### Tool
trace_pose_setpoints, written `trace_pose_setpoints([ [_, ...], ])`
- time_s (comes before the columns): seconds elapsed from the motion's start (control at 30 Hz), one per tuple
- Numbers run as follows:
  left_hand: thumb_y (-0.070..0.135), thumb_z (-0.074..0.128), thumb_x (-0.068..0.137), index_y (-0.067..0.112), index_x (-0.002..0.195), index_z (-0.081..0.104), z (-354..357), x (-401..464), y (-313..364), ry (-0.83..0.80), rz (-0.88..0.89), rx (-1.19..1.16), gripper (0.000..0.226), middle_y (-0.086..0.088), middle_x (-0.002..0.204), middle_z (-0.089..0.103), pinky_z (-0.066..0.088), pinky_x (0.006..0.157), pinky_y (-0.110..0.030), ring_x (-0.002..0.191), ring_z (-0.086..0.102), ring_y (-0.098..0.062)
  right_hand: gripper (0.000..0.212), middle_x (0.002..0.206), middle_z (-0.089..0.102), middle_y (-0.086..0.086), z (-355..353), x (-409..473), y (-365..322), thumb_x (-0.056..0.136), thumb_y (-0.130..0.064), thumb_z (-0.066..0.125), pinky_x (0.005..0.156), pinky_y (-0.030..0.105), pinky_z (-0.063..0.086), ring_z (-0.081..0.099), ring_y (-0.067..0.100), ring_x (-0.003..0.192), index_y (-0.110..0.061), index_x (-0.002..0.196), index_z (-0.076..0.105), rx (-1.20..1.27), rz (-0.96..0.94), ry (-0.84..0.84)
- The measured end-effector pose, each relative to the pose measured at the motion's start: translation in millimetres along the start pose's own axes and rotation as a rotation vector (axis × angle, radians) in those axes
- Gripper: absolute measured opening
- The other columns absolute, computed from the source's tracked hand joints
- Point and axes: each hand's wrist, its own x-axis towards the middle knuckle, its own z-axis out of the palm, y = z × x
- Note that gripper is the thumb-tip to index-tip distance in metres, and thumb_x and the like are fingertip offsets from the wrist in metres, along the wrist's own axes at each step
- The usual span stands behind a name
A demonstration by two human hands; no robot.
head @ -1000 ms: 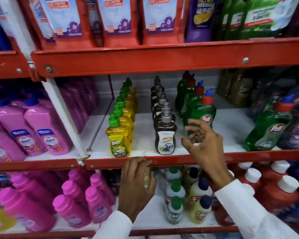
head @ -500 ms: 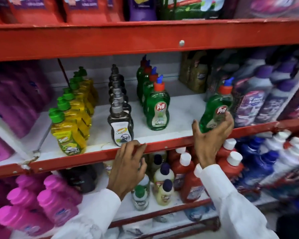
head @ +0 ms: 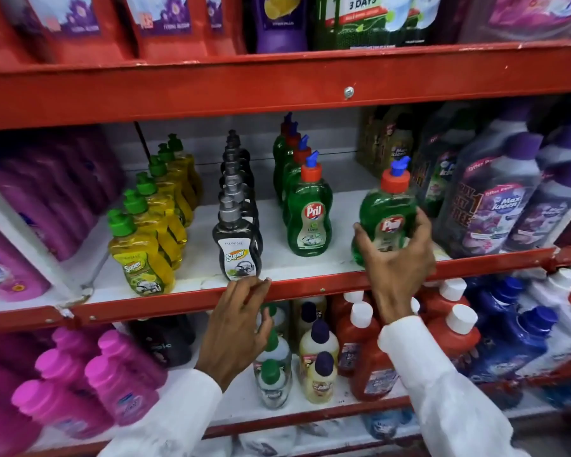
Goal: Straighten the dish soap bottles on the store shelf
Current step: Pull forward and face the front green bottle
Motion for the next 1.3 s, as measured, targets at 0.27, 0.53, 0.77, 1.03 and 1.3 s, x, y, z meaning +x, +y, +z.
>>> trace_pose_setpoints([
  [0.27,0.029,0.054,0.085,0.015,0.131,0.054,-3,-1,6,0.009,-0.044,-0.015,0.049,-0.002,0.123,0.056,0.052,0.100,-0.036,0.114,0.051,-0.020,0.088,0.123,0.065,0.004,46,-42,-39,0.063,-0.059,0.083,0.090,0.038,0.056,0.065,0.021,0.105,-0.018,0.131,0.045,0.006,-0.061,-0.232],
  [0.53,0.033,0.054,0.085,0.014,0.127,0.058,-4,2,18,0.013,-0.100,-0.041,0.046,-0.003,0.120,0.057,0.051,0.100,-0.035,0.113,0.052,-0.021,0.090,0.123,0.061,0.004,48,-53,-32,0.059,-0.059,0.086,0.088,0.031,0.053,0.061,0.020,0.109,-0.019,0.127,0.043,0.025,-0.014,-0.292],
  [0.77,0.034,0.057,0.091,0.018,0.131,0.056,-7,26,34,0.054,-0.227,-0.231,0.043,-0.002,0.131,0.060,0.047,0.106,-0.032,0.120,0.054,-0.016,0.072,0.129,0.057,-0.003,22,-39,-8,0.079,-0.041,0.078,0.092,0.021,0.049,0.059,0.014,0.114,-0.021,0.138,0.041,0.167,0.004,-0.535],
  [1.03,0.023,0.076,0.084,0.016,0.125,0.061,-6,61,49,0.041,-0.359,-0.524,0.044,0.005,0.111,0.071,0.046,0.078,-0.001,0.084,0.063,0.014,0.046,0.125,0.070,0.000,12,-1,27,0.090,-0.023,0.070,0.098,0.019,0.049,0.066,0.010,0.113,-0.016,0.133,0.056,0.047,-0.181,-0.902],
  [1.3,0.014,0.082,0.078,0.027,0.111,0.062,8,69,43,0.079,-0.442,-0.699,0.040,0.014,0.093,0.070,0.056,0.075,-0.012,0.084,0.068,0.008,0.049,0.128,0.067,0.000,12,1,35,0.091,-0.033,0.067,0.098,0.023,0.050,0.063,0.011,0.114,-0.018,0.135,0.053,0.031,-0.201,-0.877],
])
